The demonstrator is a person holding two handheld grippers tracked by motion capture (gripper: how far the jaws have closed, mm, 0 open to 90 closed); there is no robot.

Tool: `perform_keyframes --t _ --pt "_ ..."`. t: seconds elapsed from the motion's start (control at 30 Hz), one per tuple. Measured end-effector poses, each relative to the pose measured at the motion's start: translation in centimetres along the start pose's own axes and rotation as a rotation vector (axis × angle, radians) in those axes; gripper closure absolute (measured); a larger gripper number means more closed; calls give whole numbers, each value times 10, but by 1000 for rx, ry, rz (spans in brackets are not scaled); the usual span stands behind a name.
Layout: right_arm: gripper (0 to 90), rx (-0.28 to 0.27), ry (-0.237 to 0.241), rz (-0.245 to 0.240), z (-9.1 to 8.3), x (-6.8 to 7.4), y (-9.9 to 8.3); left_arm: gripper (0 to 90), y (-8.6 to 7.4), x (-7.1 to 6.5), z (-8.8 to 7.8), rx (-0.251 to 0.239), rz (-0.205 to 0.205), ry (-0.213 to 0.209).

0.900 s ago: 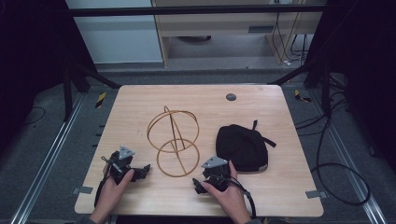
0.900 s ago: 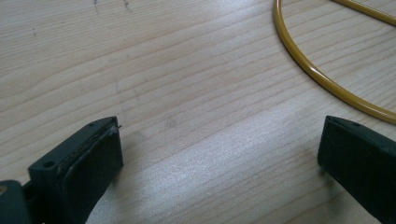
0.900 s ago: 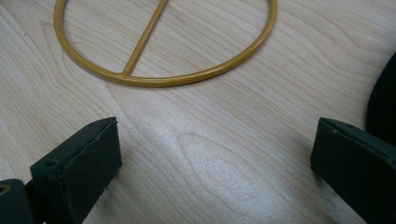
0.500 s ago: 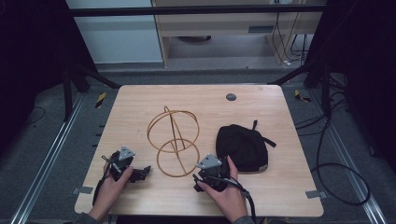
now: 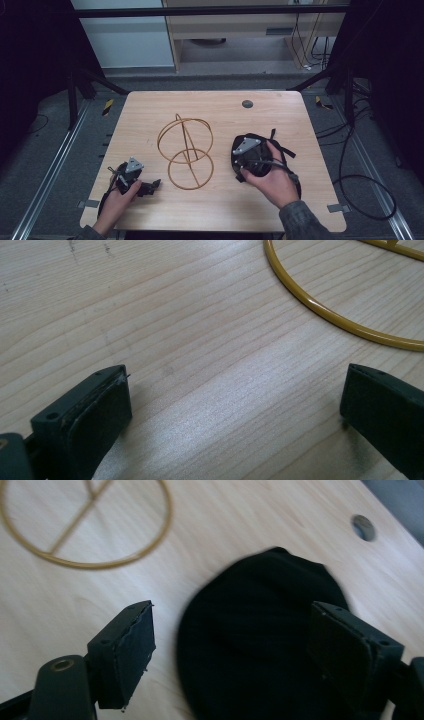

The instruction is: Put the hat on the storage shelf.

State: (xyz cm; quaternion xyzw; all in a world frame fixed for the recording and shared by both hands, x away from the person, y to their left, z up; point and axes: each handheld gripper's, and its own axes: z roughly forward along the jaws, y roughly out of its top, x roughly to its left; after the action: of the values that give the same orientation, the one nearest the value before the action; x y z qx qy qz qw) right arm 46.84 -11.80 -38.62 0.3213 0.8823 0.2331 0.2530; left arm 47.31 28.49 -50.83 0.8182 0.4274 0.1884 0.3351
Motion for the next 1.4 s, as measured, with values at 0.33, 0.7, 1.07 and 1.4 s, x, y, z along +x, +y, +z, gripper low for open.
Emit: perform_keyframes --t 0.33,0.7,1.07,1.4 --pt "180 103 -17 99 -27 -55 -15 0 2 -3 2 -1 -2 2" --pt "280 227 50 51 -13 -82 7 0 -1 -2 -1 -2 22 -22" --pt "250 335 77 55 29 -88 17 0 -1 -4 -2 3 23 -22" --pt "353 367 136 62 54 -92 14 0 -1 -3 -2 7 25 -23"
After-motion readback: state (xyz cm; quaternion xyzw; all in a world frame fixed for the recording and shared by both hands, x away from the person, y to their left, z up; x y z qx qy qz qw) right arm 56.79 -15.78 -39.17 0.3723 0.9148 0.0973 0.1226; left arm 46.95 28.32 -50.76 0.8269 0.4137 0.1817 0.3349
